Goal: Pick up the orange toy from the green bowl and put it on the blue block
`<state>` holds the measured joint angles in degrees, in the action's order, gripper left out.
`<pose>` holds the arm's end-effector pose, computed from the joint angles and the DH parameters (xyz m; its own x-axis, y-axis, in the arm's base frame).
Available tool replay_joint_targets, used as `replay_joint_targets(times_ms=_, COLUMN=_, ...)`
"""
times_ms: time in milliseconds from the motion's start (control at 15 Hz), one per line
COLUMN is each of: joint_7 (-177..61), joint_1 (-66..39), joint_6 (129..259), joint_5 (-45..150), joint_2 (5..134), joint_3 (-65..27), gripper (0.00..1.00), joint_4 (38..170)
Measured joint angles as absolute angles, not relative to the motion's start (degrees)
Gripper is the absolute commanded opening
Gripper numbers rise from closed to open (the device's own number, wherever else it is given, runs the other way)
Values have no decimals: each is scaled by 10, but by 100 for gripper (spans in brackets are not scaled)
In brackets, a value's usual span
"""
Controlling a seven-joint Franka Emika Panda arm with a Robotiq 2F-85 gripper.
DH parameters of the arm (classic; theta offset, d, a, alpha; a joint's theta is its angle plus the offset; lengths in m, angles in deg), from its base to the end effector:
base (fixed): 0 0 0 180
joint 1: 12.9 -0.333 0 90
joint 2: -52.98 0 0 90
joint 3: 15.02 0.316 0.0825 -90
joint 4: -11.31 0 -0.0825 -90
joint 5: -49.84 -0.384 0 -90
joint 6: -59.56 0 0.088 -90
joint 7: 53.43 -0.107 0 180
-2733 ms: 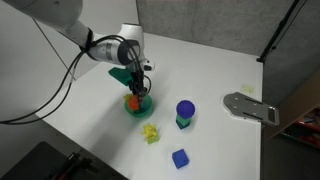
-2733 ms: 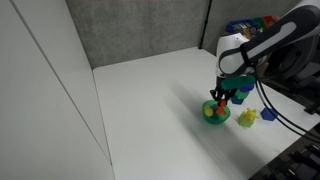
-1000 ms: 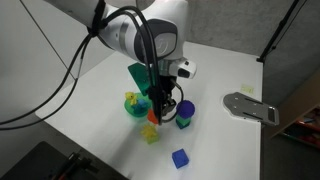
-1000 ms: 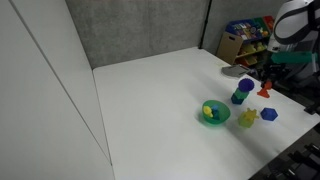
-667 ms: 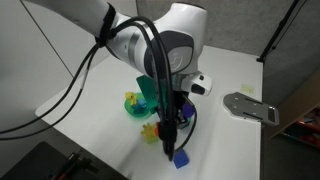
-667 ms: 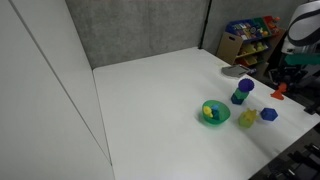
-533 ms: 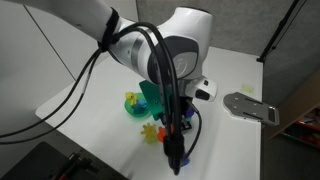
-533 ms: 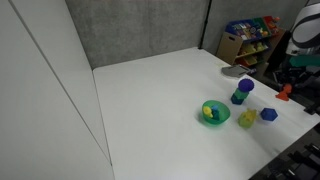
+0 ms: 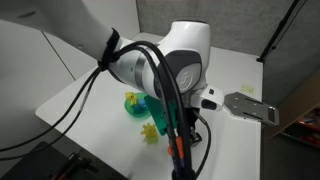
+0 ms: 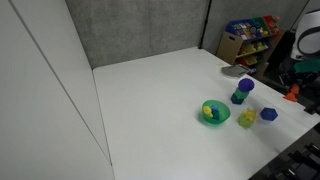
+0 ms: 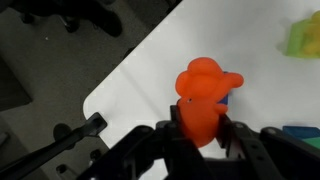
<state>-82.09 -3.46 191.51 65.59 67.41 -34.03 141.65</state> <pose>0.4458 -0.2513 0.2365 0.6902 -0.7173 -0.0949 -0.6605 -0.6782 0.3221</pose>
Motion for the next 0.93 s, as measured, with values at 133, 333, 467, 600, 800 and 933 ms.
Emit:
replay_joint_targets(times_ms=133, joint_7=-837, joint_1=-35, joint_6=1929, joint_5=675, joint_2=685, joint_3=-340, gripper=11, joint_4=1419)
replay_joint_targets(times_ms=333, joint_7=-859, joint_1=-38, joint_6=1952, joint_5=695, joint_2=703, joint_3=-341, gripper=11, joint_4=1419)
replay_joint_targets(times_ms=467, joint_7=-872, joint_1=-42, joint_6=1965, joint_5=705, joint_2=714, joint_3=-342, gripper=11, joint_4=1418)
replay_joint_targets(times_ms=600, joint_7=-884, joint_1=-47, joint_6=1975, joint_5=713, joint_2=725, joint_3=-344, gripper=11, joint_4=1416)
replay_joint_targets(times_ms=800, joint_7=-898, joint_1=-57, joint_6=1980, joint_5=721, joint_2=740, joint_3=-350, gripper=11, joint_4=1411)
replay_joint_targets(times_ms=933, joint_7=-904, joint_1=-62, joint_6=1980, joint_5=722, joint_2=752, joint_3=-354, gripper=11, joint_4=1402)
